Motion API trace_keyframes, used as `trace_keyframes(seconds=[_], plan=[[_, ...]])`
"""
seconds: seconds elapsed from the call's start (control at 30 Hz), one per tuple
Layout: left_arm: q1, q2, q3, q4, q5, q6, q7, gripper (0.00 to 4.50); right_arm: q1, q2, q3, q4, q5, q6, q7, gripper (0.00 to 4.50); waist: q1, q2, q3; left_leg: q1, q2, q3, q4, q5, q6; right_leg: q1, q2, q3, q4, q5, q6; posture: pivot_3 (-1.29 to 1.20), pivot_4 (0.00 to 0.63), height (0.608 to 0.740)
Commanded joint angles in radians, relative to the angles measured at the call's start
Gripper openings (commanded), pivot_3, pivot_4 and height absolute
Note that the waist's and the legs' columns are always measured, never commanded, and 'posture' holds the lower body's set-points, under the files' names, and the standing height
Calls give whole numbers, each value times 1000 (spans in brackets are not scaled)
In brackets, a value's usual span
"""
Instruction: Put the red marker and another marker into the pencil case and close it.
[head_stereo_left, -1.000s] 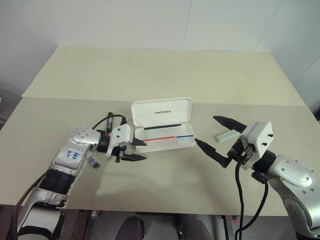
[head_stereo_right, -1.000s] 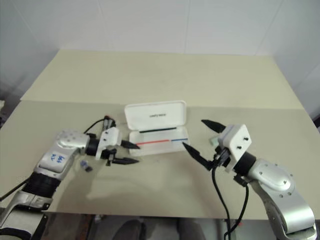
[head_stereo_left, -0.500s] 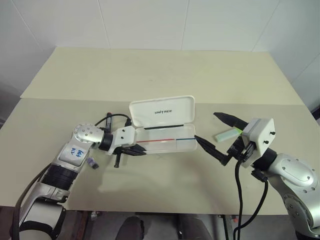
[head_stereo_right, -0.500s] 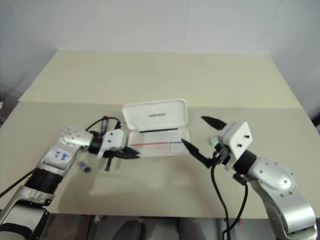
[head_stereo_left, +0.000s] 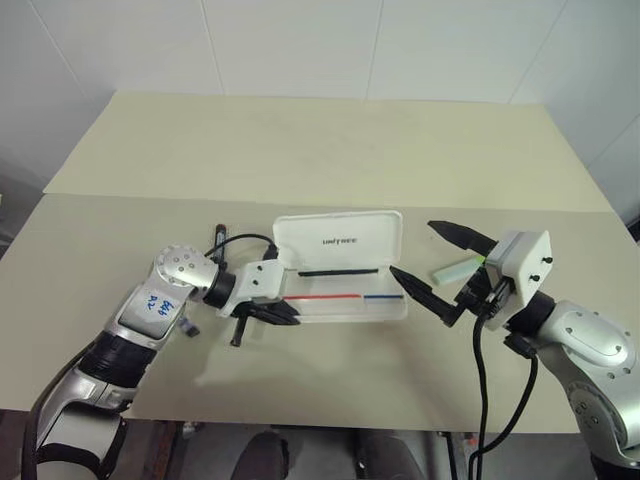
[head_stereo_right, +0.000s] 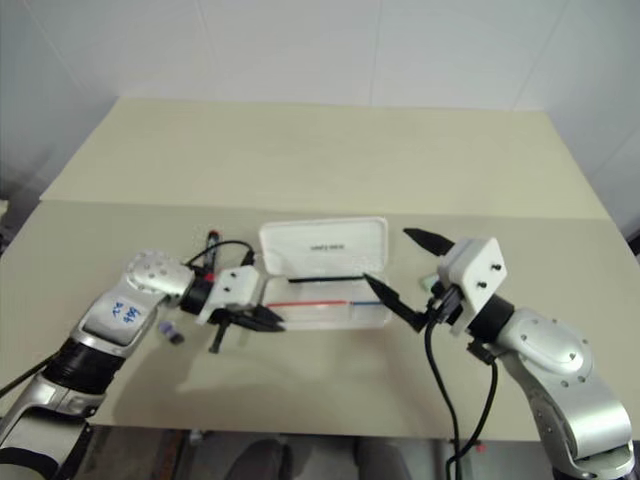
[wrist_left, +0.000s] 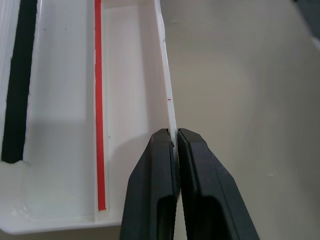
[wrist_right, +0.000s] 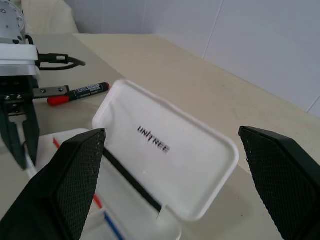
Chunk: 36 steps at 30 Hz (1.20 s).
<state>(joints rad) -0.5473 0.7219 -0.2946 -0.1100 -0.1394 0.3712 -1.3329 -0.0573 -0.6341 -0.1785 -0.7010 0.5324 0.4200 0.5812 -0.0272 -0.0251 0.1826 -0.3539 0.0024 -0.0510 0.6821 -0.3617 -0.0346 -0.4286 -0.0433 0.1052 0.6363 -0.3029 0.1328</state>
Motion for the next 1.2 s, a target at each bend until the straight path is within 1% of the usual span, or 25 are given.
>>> trace_keyframes(seconds=[0.03, 0.17, 0.37, 0.4, 0.43, 0.5, 0.53, 0.57, 0.63, 0.83, 0.97, 1.13, 1.2], plan=[[13, 8, -2, -63, -29, 29, -5, 37, -11, -9, -31, -17, 25, 2, 5, 4500, 0, 0, 0, 0, 0, 0, 0, 0, 0, 0, 0, 0, 0, 0, 0, 0, 150, 740], [26, 13, -6, -62, -2, 33, 15, 37, -11, -8, -26, -25, 28, 9, 0, 4500, 0, 0, 0, 0, 0, 0, 0, 1, 0, 0, 0, 0, 1, 0, 0, 0, 150, 740], [13, 1, -30, 36, 56, -118, 25, 37, -18, -9, -29, -32, 36, 22, -5, 4500, 0, 0, 0, 1, -1, 0, 0, 1, 0, 0, 0, 0, 1, 0, 0, 0, 150, 740], [10, 0, -34, 51, 59, -130, 23, 540, -20, -9, -29, -31, 37, 23, -6, 4500, 0, 0, 0, 1, -1, 0, 0, 1, 0, 0, 0, 0, 1, 0, 0, 0, 150, 740], [7, -3, -34, 63, 56, -139, 19, 749, -23, -9, -28, -31, 37, 24, -6, 4500, 0, 0, 0, 1, -1, 0, 0, 2, 0, 0, 0, 0, 1, 0, 0, 0, 150, 740], [1, -19, -23, 84, 58, -161, 48, 1381, -26, -8, -27, -31, 37, 26, -7, 4500, 0, 0, 0, 1, -1, 0, 0, 2, 0, 0, 0, 0, 1, 0, 0, 0, 150, 740], [-2, -24, -19, 91, 62, -170, 60, 1818, -27, -8, -27, -30, 38, 26, -6, 4500, 0, 0, 0, 1, -1, 0, 0, 2, 0, 0, 0, 0, 1, 0, 0, 0, 150, 740], [-3, -28, -17, 94, 60, -176, 65, 2044, -28, -8, -26, -28, 37, 26, -5, 4500, 0, 0, 0, 1, -1, 0, 0, 2, 0, 0, 0, 0, 1, 0, 0, 0, 150, 740], [-4, -37, -4, 78, 37, -153, 70, 2740, -33, -6, -20, -24, 36, 26, -2, 4500, 0, 0, 0, 1, -1, 0, 0, 2, 0, 0, 0, 0, 1, 0, 1, 0, 150, 740], [28, -14, 43, -39, -31, -46, 74, 2740, -61, 3, 7, 8, 32, 18, 15, 4500, -1, 0, 0, 0, -1, -1, 0, 2, 0, 0, -1, 0, 1, 1, 1, 0, 150, 740], [72, 32, 94, -129, -76, 42, 82, 2740, -82, 11, 29, 40, 27, 5, 32, 4500, -3, 0, 0, 0, -1, -1, 0, 2, 0, 0, -1, 0, 1, 0, 1, 0, 150, 740], [118, 79, 136, -171, -91, 69, 99, 2740, -114, 18, 49, 75, 23, -8, 50, 4500, -1, 0, 0, 0, -1, -1, 0, 2, 0, 0, -1, 0, 1, 1, 1, 0, 150, 740], [138, 91, 175, -182, -127, 88, 102, 2740, -125, 21, 55, 89, 22, -13, 59, 4500, -1, 0, 0, 0, -1, -1, 0, 2, 0, 0, -1, 0, 1, 0, 1, 0, 150, 740]])
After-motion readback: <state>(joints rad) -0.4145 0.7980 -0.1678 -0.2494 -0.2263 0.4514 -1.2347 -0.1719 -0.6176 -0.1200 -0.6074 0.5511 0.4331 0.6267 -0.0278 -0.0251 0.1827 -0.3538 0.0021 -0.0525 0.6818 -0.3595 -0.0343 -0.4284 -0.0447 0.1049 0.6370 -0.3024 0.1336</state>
